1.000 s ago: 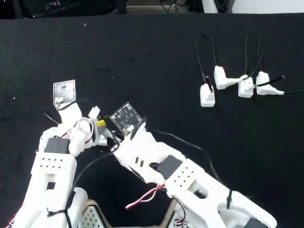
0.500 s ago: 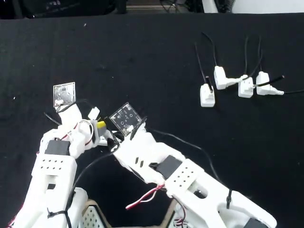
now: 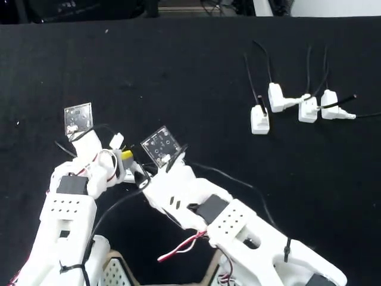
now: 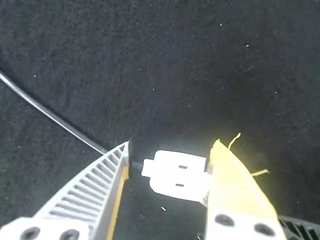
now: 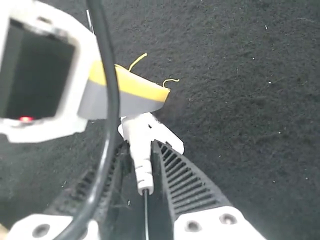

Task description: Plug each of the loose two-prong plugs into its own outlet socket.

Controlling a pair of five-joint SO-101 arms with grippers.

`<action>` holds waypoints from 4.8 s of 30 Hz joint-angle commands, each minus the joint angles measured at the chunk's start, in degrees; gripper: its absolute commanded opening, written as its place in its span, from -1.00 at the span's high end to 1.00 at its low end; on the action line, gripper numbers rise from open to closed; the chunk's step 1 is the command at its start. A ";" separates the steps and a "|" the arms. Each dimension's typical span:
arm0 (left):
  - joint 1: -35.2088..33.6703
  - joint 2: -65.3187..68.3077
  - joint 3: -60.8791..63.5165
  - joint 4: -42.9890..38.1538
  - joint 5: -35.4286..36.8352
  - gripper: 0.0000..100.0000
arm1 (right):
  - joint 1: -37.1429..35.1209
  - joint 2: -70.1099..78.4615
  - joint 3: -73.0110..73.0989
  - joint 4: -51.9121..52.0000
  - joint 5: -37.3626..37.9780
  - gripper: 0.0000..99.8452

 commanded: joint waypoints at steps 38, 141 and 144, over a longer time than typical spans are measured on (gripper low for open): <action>-3.82 34.81 -20.88 14.33 -10.20 0.50 | 8.70 11.56 -11.82 13.27 3.34 0.98; -16.75 -8.26 7.60 4.31 -10.64 0.50 | 6.68 63.16 -88.57 82.99 -2.20 0.98; -16.75 -8.26 7.60 4.31 -10.64 0.50 | 6.51 64.31 -88.66 82.90 -2.37 0.98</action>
